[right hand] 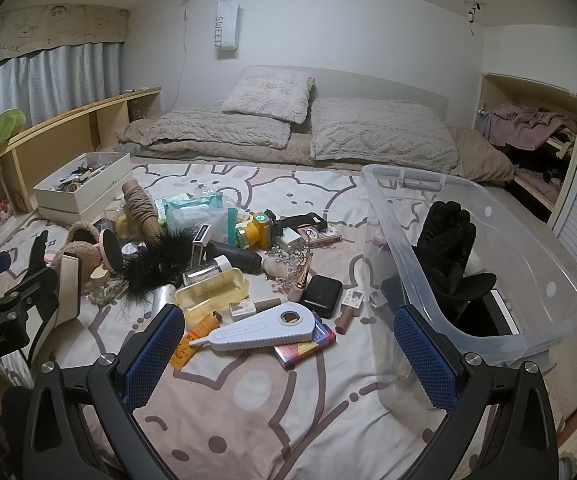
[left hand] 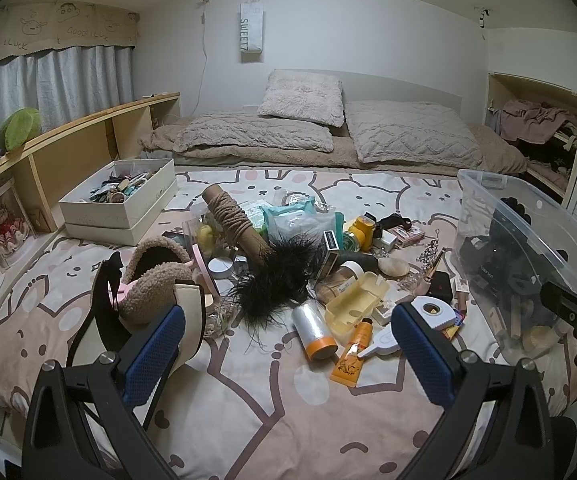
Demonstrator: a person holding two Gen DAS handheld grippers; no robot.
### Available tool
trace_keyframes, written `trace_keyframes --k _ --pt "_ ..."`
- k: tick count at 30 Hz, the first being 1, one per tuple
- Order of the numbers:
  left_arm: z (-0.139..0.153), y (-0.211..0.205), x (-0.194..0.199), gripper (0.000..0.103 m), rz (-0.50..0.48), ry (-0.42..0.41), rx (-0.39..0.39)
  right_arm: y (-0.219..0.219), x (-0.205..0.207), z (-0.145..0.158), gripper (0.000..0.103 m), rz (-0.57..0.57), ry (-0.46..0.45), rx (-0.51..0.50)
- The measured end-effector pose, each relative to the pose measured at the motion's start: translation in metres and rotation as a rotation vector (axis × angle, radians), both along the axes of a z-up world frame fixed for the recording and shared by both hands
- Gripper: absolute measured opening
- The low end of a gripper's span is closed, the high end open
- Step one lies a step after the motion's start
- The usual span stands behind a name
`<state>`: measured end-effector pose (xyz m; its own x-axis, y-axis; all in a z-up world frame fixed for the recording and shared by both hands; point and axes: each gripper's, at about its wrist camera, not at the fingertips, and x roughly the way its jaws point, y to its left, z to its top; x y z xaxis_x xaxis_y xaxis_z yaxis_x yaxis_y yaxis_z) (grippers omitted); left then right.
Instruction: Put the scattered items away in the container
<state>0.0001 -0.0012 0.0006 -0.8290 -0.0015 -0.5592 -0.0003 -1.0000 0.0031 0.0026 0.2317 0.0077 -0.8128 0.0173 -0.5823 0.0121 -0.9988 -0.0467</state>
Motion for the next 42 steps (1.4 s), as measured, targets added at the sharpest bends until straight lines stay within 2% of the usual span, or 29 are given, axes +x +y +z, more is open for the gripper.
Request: trace_keyframes --k 28,36,42 --pt "-0.001 -0.005 0.001 0.103 0.002 -0.003 0.002 0.0 0.002 -0.002 0.103 -0.001 -0.012 -0.003" --pt "-0.012 -0.004 0.0 0.103 0.0 -0.019 -0.009 -0.005 -0.002 -0.01 0.103 0.011 -0.034 0.001" --pt "-0.028 -0.001 -0.007 0.103 -0.001 -0.049 -0.007 -0.009 -0.005 -0.029 0.103 0.032 -0.073 -0.006"
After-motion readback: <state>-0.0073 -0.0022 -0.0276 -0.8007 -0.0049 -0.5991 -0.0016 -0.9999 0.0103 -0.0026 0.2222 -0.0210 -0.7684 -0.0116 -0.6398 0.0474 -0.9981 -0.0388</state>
